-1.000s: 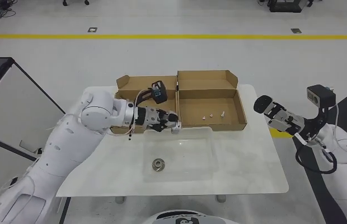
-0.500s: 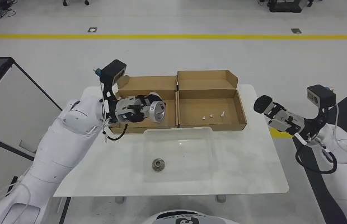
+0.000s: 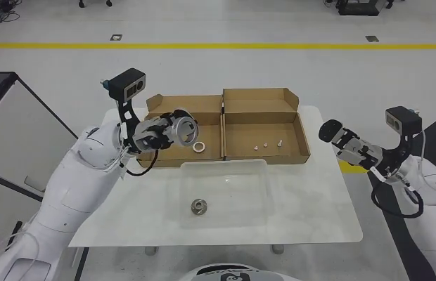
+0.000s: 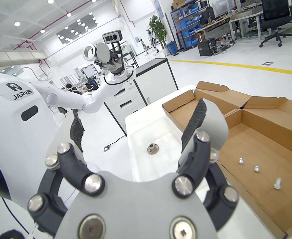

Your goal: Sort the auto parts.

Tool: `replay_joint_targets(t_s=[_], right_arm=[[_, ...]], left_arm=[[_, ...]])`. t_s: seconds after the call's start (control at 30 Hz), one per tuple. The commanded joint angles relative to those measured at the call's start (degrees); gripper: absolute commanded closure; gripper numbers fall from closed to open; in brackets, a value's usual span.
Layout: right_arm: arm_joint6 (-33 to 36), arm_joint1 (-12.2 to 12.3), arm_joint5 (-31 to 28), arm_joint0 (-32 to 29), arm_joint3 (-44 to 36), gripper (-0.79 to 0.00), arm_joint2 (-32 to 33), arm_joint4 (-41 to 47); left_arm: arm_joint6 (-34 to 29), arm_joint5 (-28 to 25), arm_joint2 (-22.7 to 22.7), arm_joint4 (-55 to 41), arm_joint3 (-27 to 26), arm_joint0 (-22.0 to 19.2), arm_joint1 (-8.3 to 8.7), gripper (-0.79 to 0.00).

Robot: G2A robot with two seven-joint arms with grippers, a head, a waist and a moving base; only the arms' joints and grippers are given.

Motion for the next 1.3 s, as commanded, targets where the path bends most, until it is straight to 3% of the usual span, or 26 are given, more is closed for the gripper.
replay_joint_targets(t_s=[0.0, 0.13, 0.3, 0.7, 1.03, 1.27], right_arm=[[0.00, 0.00, 0.00, 0.00, 0.00, -0.785, 0.00, 0.00], [0.00, 0.00, 0.00, 0.00, 0.00, -0.785, 0.00, 0.00], [0.00, 0.00, 0.00, 0.00, 0.00, -0.785, 0.00, 0.00], [0.00, 0.00, 0.00, 0.00, 0.00, -0.785, 0.00, 0.00], [0.00, 0.00, 0.00, 0.00, 0.00, -0.785, 0.00, 0.00], [0.00, 0.00, 0.00, 0.00, 0.00, -0.785, 0.00, 0.00]], left_arm=[[0.45, 0.27, 0.02, -0.18, -0.09, 0.18, -0.03, 0.000], [3.42, 0.00, 0.56, -5.18, -3.09, 2.63, -0.41, 0.000], [0.02, 0.00, -0.56, -15.09, -5.49, 5.28, -0.97, 0.000], [0.00, 0.00, -5.71, -30.07, -8.85, 10.89, -3.40, 0.000], [0.01, 0.00, -10.21, -20.70, -5.38, 12.08, -5.16, 0.000], [0.01, 0.00, -11.05, -9.43, -2.99, 11.86, -5.29, 0.000]])
